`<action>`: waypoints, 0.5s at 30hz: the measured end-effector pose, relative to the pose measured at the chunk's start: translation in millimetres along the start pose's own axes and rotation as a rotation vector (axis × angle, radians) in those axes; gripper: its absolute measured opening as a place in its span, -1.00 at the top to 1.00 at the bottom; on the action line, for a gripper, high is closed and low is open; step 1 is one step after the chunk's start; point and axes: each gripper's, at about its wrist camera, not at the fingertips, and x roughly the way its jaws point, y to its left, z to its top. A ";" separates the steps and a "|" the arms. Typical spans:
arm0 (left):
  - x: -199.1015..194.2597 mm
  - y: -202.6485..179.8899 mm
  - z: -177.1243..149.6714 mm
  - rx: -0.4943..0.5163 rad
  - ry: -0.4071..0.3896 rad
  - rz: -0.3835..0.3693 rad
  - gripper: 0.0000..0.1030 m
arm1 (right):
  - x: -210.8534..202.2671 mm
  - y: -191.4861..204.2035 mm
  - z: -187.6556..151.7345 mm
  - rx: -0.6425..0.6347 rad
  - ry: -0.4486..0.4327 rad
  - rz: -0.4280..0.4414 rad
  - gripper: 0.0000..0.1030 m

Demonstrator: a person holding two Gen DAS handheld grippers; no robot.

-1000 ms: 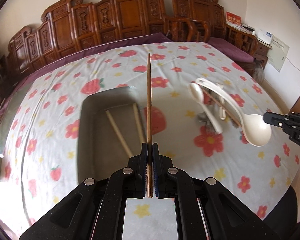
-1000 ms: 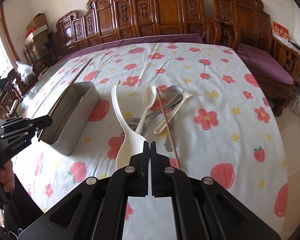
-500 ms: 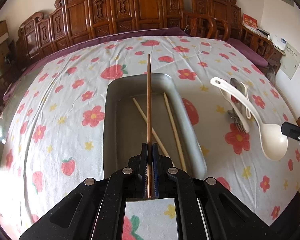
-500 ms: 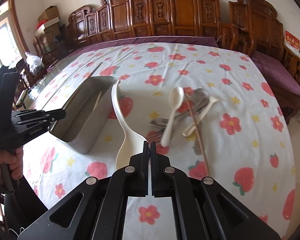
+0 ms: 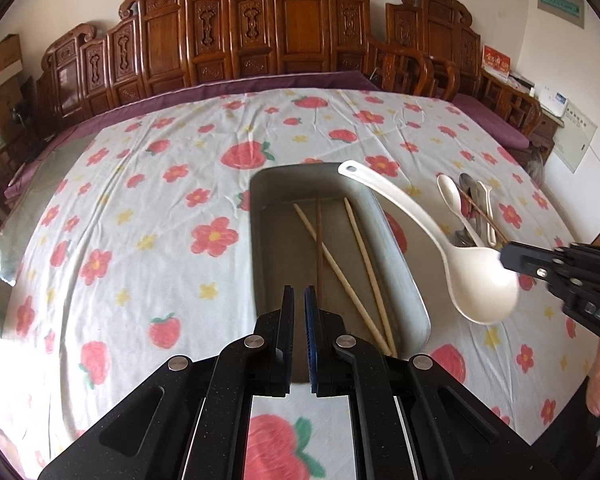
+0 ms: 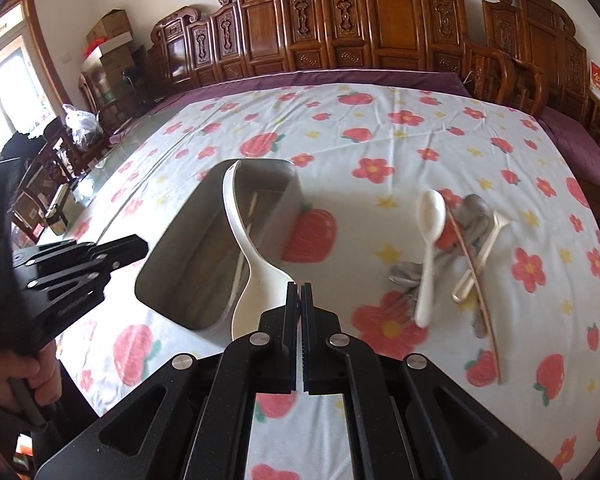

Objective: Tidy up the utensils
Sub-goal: 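Carry the brown chopstick into the tray and open the left tool while the right tool lifts the ladle, then lower the white ladle into the metal tray and open the right tool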

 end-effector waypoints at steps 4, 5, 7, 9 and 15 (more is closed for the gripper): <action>-15.4 13.7 -1.2 -0.003 -0.028 0.000 0.91 | 11.8 8.2 7.6 0.033 0.015 0.008 0.96; -18.3 16.1 -1.3 -0.002 -0.033 -0.001 0.91 | 15.1 11.8 9.3 0.036 0.018 0.007 0.96; -24.3 21.6 -2.2 -0.005 -0.042 -0.004 0.91 | 20.0 17.8 12.1 0.039 0.023 -0.003 0.96; -29.5 25.9 -4.2 -0.009 -0.052 -0.010 0.91 | 24.4 24.6 15.3 0.047 0.024 -0.007 0.96; -40.3 37.9 -12.8 -0.019 -0.072 -0.016 0.91 | 34.6 42.1 19.0 0.040 0.034 -0.051 0.95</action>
